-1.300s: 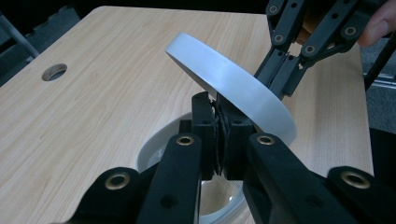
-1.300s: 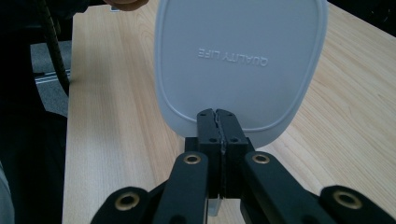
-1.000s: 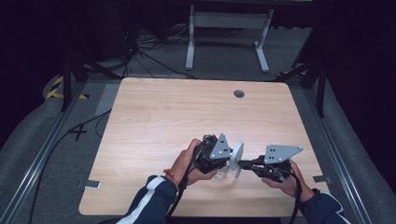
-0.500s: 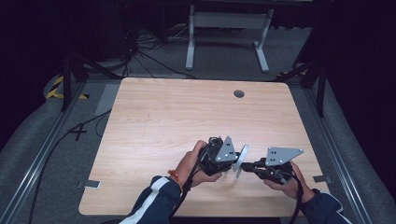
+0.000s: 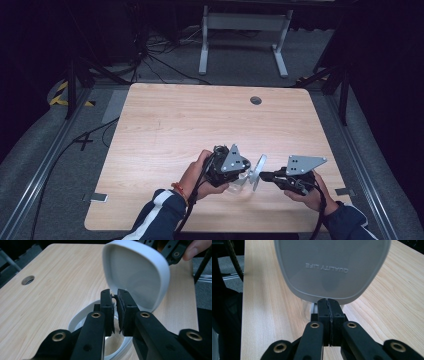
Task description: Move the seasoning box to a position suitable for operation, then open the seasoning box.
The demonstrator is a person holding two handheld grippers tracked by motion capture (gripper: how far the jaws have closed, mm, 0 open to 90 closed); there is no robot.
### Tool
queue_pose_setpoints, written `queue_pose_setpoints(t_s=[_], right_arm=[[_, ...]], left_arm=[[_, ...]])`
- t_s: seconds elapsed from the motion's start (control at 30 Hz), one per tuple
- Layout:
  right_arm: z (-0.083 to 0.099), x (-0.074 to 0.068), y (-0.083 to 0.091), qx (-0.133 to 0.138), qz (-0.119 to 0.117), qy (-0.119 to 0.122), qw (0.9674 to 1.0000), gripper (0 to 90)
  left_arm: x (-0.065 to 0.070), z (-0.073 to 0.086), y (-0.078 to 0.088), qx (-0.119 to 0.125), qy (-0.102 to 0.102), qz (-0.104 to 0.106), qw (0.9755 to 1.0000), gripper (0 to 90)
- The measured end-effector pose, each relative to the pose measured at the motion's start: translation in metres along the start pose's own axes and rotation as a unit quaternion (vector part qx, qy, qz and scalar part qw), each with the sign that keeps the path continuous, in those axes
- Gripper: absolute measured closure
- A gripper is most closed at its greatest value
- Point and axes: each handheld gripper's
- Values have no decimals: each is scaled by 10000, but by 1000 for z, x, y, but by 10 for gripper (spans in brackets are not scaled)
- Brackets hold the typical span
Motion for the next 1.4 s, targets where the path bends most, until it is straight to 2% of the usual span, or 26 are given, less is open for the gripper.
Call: queue_pose_setpoints(t_s=[0.2, 0.23, 0.3, 0.37, 0.5, 0.53, 0.67, 0.73, 0.77, 0.8, 0.83, 0.87, 0.97, 1.07, 1.2, 1.27, 1.33, 1.37, 1.4], right_arm=[[-1, 1, 0, -54, 23, 6, 10000, 900], [-1, 2, 0, -66, 20, 24, 10000, 899], [-1, 2, 0, -77, 29, 47, 10000, 900], [0, 4, 1, -87, 40, 26, 10000, 900], [1, 6, 4, -113, 121, 43, 9999, 899], [1, 8, 6, -126, 154, 41, 9998, 899], [0, 12, 14, -78, 250, 18, 9997, 899], [-1, 16, 19, -27, 324, -26, 9995, 898], [-1, 18, 21, -11, 349, -51, 9994, 898], [-2, 21, 25, 0, 469, -41, 9989, 898], [-2, 21, 25, 0, 469, -41, 9989, 898], [-2, 22, 28, -8, 508, -52, 9987, 898], [-1, 30, 33, -61, 621, -202, 9978, 896], [2, 35, 34, -196, 785, -262, 9964, 892], [10, 41, 35, -429, 1044, -297, 9932, 868], [16, 44, 37, -521, 1101, -330, 9920, 867], [21, 45, 39, -604, 1148, -365, 9909, 860], [21, 45, 39, -604, 1148, -365, 9909, 860], [27, 47, 40, -670, 1143, -403, 9904, 853]], left_arm=[[-6, 16, 16, -113, 172, -269, 9994, 835], [-9, 23, 22, -176, 251, -376, 9988, 833], [-11, 27, 25, -178, 316, -411, 9985, 834], [-17, 38, 32, -297, 377, -548, 9973, 829], [-27, 63, 49, -549, 616, -660, 9944, 807], [-27, 63, 49, -549, 616, -660, 9944, 807], [-34, 95, 68, -750, 1005, -881, 9882, 796], [-36, 109, 77, -921, 1105, -962, 9849, 778], [-36, 116, 82, -994, 1124, -976, 9839, 764], [-37, 120, 85, -1053, 1113, -940, 9837, 736], [-36, 126, 89, -1139, 1085, -982, 9826, 736], [-36, 133, 94, -1237, 1116, -1043, 9805, 734], [-35, 149, 105, -1265, 1301, -1124, 9770, 700], [-34, 164, 111, -1307, 1401, -1147, 9748, 663], [-31, 182, 111, -1518, 1495, -1180, 9699, 596], [-29, 188, 111, -1581, 1525, -1175, 9685, 581], [-29, 192, 111, -1607, 1544, -1119, 9684, 542], [-27, 198, 111, -1555, 1595, -1061, 9691, 542], [-26, 202, 111, -1572, 1619, -1043, 9686, 519]])
Point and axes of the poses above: each handheld gripper's, and its own axes: y roughly backward along the jaws, z roughly out of its underside, x roughly to its right, and after that the axes turned 11 degrees about -y, right-handed
